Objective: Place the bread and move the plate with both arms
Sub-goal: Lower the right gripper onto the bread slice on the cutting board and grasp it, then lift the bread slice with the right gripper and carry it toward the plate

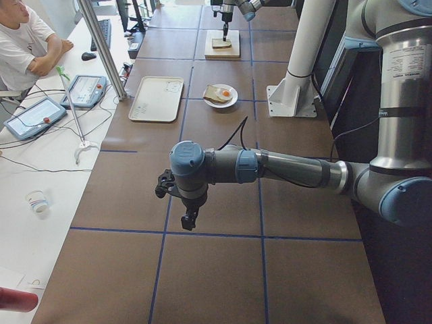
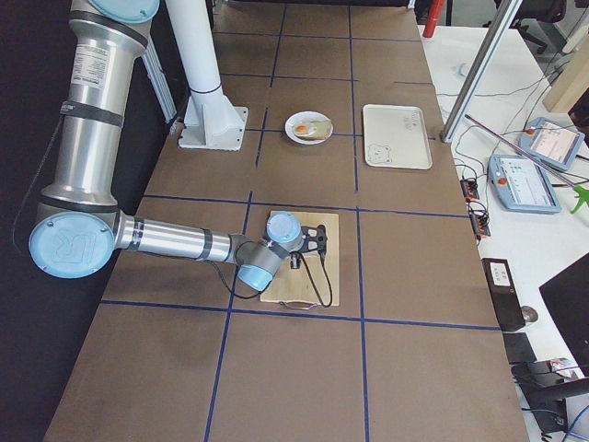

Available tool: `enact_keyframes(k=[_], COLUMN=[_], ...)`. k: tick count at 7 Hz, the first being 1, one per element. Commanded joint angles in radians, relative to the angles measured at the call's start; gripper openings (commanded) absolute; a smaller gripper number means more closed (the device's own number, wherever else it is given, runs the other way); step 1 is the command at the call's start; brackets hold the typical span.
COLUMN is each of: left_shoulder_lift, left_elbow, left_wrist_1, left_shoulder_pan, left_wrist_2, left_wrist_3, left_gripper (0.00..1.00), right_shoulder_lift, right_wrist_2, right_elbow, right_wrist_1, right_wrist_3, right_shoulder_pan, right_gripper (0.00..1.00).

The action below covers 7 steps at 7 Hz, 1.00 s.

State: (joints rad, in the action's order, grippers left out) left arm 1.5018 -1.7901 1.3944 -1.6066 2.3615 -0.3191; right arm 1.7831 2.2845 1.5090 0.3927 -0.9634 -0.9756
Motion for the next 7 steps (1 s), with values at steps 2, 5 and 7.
enact_keyframes(k=[2,5,7], left_shoulder_lift=[0.0,0.0,0.001], left_elbow=[0.0,-0.005,-0.006], left_wrist_1=[0.0,0.002,0.002], left_shoulder_pan=[-0.001,0.0,-0.001], left_wrist_2=[0.001,0.001,-0.001], left_wrist_3=[0.0,0.0,0.0], left_gripper=[1.0,1.0,1.0], right_shoulder_lift=[0.004,-0.013,-0.131], right_wrist_2=[0.009,0.16,0.164], right_elbow=[0.004,0.104,0.212], right_wrist_1=[0.0,0.017,0.159], right_wrist_3=[-0.003,-0.033,-0.164], right_shoulder_pan=[-0.003,-0.096,-0.101], right_gripper=[0.0,0.0,0.0])
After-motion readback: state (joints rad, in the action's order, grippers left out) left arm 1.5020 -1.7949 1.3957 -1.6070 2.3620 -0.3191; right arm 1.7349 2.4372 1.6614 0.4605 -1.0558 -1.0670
